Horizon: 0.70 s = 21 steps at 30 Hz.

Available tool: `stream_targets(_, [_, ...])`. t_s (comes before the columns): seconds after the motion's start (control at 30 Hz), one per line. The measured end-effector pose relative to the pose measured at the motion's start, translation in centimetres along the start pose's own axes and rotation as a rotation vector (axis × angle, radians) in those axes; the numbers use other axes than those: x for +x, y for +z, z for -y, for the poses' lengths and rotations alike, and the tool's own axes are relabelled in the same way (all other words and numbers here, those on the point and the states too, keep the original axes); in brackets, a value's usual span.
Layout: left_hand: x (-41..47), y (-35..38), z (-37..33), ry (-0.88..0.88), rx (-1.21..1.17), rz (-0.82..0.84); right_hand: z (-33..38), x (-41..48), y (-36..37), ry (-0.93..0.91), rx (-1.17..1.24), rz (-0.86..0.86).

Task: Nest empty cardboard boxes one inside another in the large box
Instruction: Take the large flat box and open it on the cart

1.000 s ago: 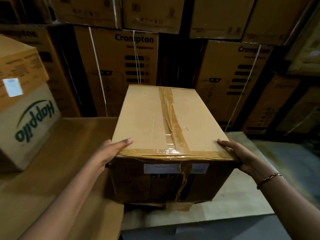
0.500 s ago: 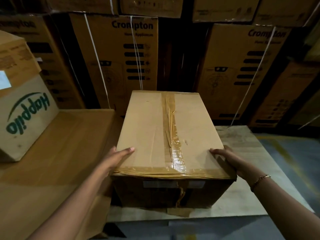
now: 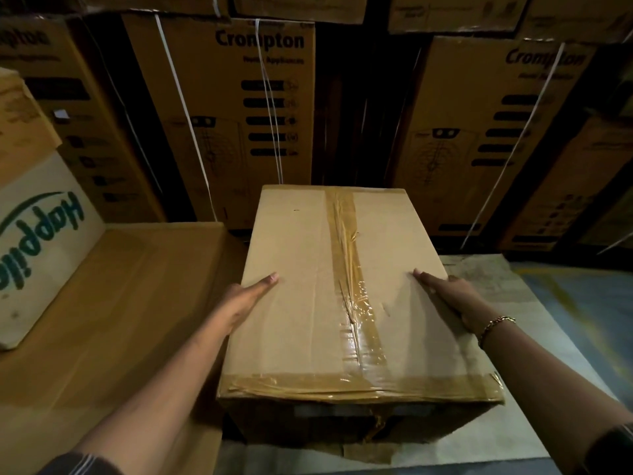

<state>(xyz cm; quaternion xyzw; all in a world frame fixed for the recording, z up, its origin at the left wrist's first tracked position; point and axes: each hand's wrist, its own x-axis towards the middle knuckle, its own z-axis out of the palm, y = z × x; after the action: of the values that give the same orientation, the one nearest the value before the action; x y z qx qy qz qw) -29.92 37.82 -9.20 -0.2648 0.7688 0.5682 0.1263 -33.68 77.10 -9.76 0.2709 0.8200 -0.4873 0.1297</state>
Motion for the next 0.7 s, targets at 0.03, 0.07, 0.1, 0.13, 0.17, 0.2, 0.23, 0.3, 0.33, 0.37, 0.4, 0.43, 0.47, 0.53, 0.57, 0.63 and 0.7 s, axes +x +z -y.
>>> stream_targets(0.03, [0.3, -0.2, 0.0, -0.008, -0.029, 0.03, -0.1, 0.5, -0.2, 0.017, 0.01, 0.021])
stream_targets(0.07, [1.0, -0.5, 0.1, -0.015, -0.047, 0.049, 0.2, 0.7, -0.4, 0.053, 0.002, 0.052])
stream_targets(0.1, [2.1, -0.7, 0.3, -0.02, -0.051, 0.06, 0.3, 1.0, -0.5, 0.087, 0.003, 0.09])
stream_targets(0.13, [3.1, -0.8, 0.6, -0.021, -0.052, 0.068, 0.6, 0.9, -0.5, 0.104, 0.019, 0.131])
stream_targets(0.17, [3.3, -0.8, 0.5, -0.025, -0.061, 0.071, 0.8, 0.6, -0.5, 0.103, 0.044, 0.16])
stream_targets(0.2, [3.3, -0.8, 0.2, -0.023, -0.078, 0.069, 1.0, 0.4, -0.5, 0.09, 0.065, 0.158])
stream_targets(0.23, [3.4, -0.8, 0.2, -0.023, -0.082, 0.065, 1.0, 0.3, -0.4, 0.072, 0.076, 0.129])
stream_targets(0.3, [3.3, -0.9, 0.1, -0.012, -0.086, 0.068, 1.0, -0.1, -0.4, 0.044, 0.067, 0.082])
stream_targets(0.33, [3.1, -1.1, 0.2, -0.012, -0.086, 0.076, 1.1, -0.5, -0.4, 0.032, 0.066, 0.074])
stream_targets(0.37, [2.9, -1.2, 0.1, 0.004, -0.094, 0.072, 1.2, -0.8, -0.4, 0.011, 0.057, 0.068])
stream_targets(0.4, [2.5, -1.3, 0.1, 0.02, -0.105, 0.067, 1.4, -0.9, -0.5, -0.003, 0.042, 0.057])
stream_targets(0.43, [2.0, -1.4, 0.0, 0.039, -0.119, 0.064, 1.7, -1.1, -0.6, -0.022, 0.035, 0.051])
stream_targets(0.47, [1.7, -1.3, -0.1, 0.056, -0.121, 0.067, 1.9, -1.3, -0.9, -0.043, 0.029, 0.048])
stream_targets(0.53, [0.1, -1.2, -0.5, 0.097, -0.099, 0.027, 2.1, -1.6, -1.4, -0.093, 0.041, 0.016])
stream_targets(0.57, [-0.7, -1.2, -0.5, 0.142, -0.108, 0.014, 1.9, -1.8, -1.7, -0.13, 0.04, -0.02])
stream_targets(0.63, [-1.7, -1.0, -0.6, 0.225, -0.143, -0.013, 1.5, -2.3, -2.3, -0.254, 0.071, -0.072])
stream_targets(0.7, [-2.0, -1.0, 0.1, 0.301, -0.164, -0.038, 0.9, -3.1, -2.7, -0.403, 0.141, -0.098])
